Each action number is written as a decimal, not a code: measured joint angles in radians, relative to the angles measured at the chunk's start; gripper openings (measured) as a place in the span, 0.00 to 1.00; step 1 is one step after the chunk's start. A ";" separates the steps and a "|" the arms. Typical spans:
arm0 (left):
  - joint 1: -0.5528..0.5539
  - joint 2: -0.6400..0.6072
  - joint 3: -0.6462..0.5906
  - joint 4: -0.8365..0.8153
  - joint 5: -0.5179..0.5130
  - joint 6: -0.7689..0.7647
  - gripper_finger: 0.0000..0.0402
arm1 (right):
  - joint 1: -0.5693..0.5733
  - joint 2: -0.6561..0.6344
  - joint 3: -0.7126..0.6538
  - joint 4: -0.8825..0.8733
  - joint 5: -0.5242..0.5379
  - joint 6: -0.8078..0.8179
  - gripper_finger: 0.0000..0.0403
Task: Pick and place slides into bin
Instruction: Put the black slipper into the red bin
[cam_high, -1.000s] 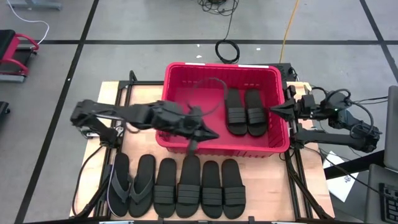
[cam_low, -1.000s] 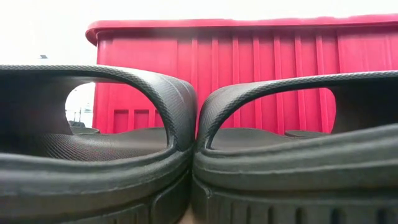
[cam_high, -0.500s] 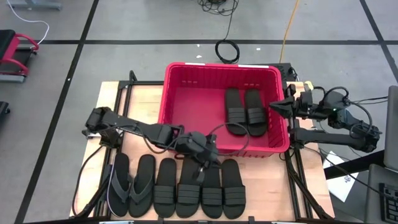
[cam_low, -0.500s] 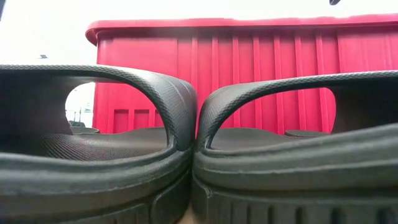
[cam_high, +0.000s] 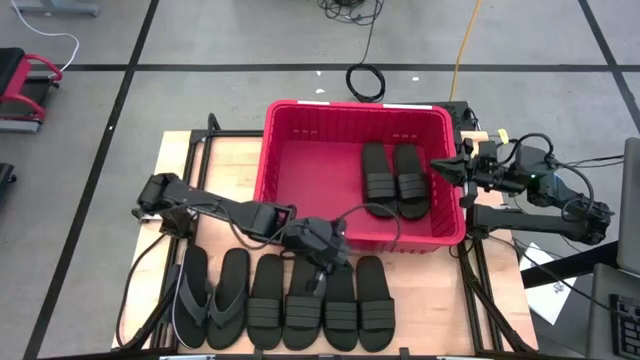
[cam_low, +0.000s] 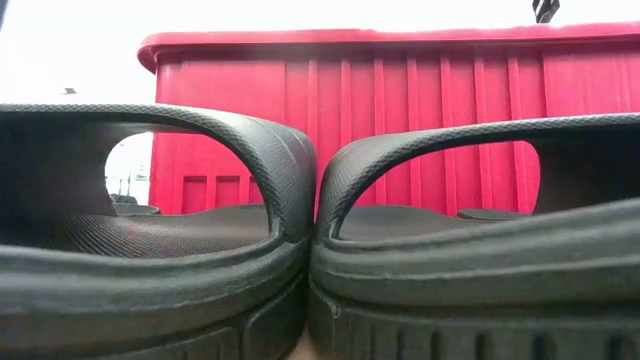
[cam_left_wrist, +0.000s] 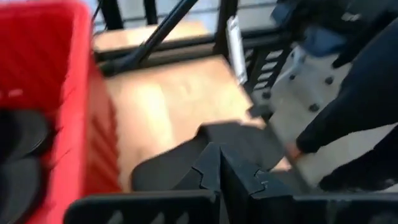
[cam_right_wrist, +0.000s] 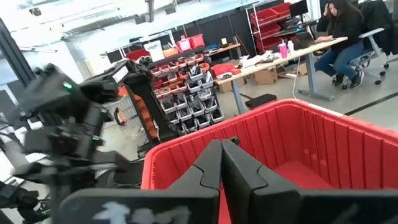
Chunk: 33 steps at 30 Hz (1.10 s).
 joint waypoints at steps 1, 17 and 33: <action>-0.010 0.006 0.018 0.009 -0.007 -0.019 0.01 | 0.000 0.000 0.000 0.000 0.000 0.000 0.00; -0.051 0.516 0.641 -0.193 0.005 -0.110 0.00 | 0.000 0.000 0.000 -0.025 -0.212 -0.081 0.00; -0.063 0.660 0.642 -0.139 0.077 -0.238 0.31 | 0.000 0.000 0.000 -0.045 -0.422 -0.102 0.00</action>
